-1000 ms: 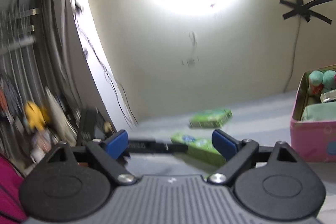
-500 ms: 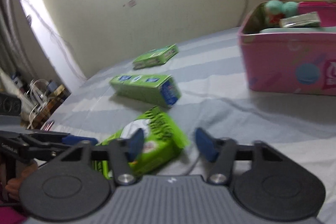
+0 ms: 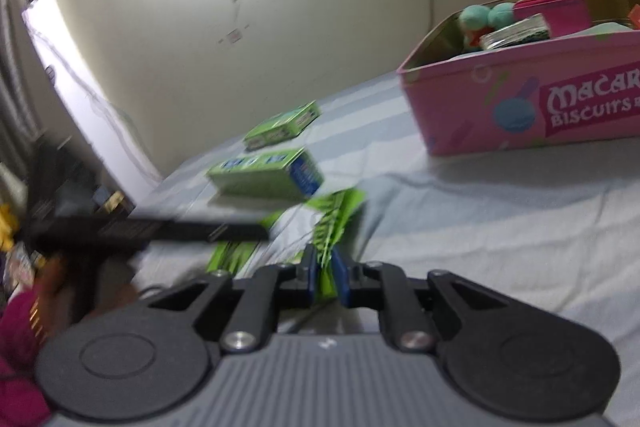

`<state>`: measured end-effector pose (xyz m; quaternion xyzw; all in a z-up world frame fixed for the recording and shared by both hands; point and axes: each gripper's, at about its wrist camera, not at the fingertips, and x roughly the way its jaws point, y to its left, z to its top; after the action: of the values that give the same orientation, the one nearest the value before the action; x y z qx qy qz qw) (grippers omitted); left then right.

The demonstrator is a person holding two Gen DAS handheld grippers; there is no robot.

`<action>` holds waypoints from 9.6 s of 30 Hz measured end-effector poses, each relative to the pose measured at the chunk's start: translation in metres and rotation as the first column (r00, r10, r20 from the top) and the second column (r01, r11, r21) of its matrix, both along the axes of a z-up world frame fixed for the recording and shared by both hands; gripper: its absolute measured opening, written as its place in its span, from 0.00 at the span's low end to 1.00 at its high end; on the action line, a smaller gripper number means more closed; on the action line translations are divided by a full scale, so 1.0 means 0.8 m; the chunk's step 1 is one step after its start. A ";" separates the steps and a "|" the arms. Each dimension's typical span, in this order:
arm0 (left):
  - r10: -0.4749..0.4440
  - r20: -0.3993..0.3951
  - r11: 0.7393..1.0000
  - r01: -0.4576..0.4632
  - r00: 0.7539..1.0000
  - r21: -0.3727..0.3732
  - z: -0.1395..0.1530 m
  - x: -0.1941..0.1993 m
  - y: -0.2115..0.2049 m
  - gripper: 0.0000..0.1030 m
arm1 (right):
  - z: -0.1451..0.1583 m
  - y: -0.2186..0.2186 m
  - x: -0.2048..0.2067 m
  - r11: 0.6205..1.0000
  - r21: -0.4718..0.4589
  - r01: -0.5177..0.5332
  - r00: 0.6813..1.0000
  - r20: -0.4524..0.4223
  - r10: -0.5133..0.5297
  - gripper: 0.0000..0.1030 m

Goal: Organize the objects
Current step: 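Lower the green pouch while the left gripper grasps it from the right gripper, then carry the green pouch into the pink tin and open the left gripper, then grasp the long green toothpaste box with the right gripper and lift it, then lower the toothpaste box into the pink tin and open the right gripper, then withdraw both grippers from the tin toward the small green box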

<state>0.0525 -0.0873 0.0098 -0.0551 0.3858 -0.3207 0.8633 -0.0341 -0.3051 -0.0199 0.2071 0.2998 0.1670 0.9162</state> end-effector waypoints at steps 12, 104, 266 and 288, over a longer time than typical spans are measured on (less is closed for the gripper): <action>0.022 -0.061 0.989 -0.030 0.998 -0.147 0.018 -0.009 0.081 0.72 | 0.014 -0.013 -0.023 0.999 -0.048 -0.001 0.998 0.055 0.004 0.47; 0.273 0.012 0.955 -0.269 0.962 -0.125 -0.005 0.094 0.144 0.73 | 0.007 0.128 0.135 0.942 -0.336 0.030 0.999 0.025 -0.023 0.62; 0.297 0.272 0.889 -0.369 0.915 0.271 -0.007 0.060 0.061 0.86 | 0.028 0.072 0.086 0.957 -0.143 0.253 0.968 0.025 -0.252 0.69; 0.403 0.231 0.863 -0.452 0.885 0.225 -0.006 0.084 0.115 0.94 | 0.018 0.119 0.111 0.959 -0.228 0.167 0.985 0.004 -0.171 0.74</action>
<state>0.1196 0.0046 0.0049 0.0082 0.3266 -0.0680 0.9427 0.0550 -0.2096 -0.0054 0.1271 0.3051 0.0514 0.9424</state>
